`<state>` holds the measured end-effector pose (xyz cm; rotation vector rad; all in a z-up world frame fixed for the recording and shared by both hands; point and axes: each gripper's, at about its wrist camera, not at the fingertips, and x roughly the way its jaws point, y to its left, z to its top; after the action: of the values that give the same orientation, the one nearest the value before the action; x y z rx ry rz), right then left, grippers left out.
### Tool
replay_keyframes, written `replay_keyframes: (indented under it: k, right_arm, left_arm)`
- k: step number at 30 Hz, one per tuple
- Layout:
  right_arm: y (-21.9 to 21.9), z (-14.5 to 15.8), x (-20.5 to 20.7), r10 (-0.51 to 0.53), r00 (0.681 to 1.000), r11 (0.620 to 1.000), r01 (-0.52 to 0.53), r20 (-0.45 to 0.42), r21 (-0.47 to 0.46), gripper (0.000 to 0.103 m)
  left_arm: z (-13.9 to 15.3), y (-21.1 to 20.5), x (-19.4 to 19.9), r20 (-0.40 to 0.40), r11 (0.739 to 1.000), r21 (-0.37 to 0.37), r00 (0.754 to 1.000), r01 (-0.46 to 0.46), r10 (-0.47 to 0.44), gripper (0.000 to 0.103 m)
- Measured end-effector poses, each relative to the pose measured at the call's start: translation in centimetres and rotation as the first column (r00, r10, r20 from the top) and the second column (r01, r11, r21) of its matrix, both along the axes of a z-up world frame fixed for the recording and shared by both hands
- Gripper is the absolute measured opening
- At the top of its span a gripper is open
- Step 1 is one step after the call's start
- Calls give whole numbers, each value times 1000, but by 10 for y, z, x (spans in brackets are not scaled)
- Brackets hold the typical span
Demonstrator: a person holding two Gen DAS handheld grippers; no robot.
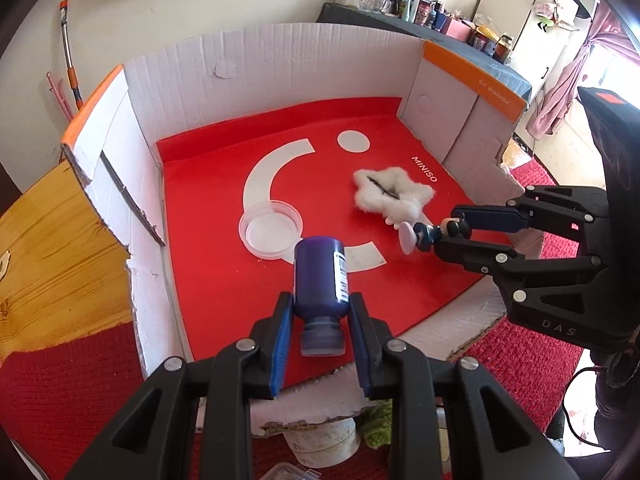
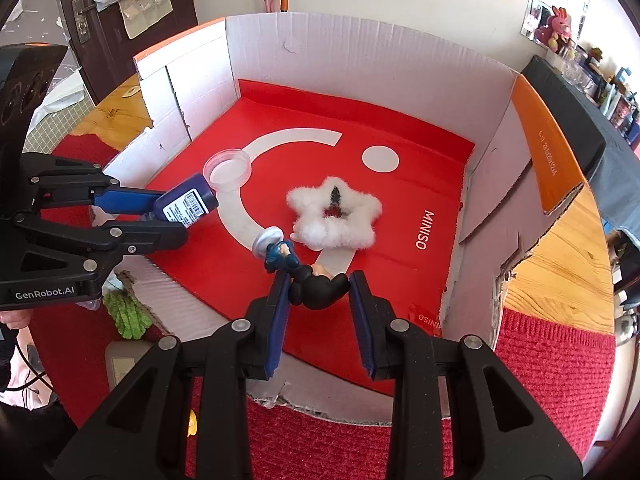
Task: Organize objects
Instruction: 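Carry the navy paint bottle and blue figurine into the box with both tools, then lower and release the bottle and figurine onto the red mat with both grippers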
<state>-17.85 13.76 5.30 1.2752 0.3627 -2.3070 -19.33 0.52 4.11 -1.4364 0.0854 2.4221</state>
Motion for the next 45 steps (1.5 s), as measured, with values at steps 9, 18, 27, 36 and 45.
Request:
replay_keyframes:
  k: [9, 18, 27, 36, 45]
  right_arm:
    - [-4, -6, -10, -4, 1000, 1000, 4, 19, 8, 29]
    - [-4, -8, -18, -28, 999, 1000, 29, 19, -7, 29]
    - [0, -10, -27, -75, 997, 997, 75, -8, -17, 29]
    - [-4, -11, -33, -88, 996, 996, 88, -15, -31, 29]
    - [-8, -15, -35, -80, 997, 997, 80, -3, -2, 29]
  left_arm:
    - [-6, -3, -12, 20, 1000, 4, 1000, -4, 3, 29]
    - [-8, -4, -23, 9, 999, 16, 1000, -29, 29, 29]
    - [-10, -5, -32, -22, 998, 13, 998, -65, 65, 29]
    - [-12, -9, -34, -35, 997, 19, 996, -80, 81, 29]
    - [-12, -10, -36, -31, 996, 28, 996, -87, 88, 29]
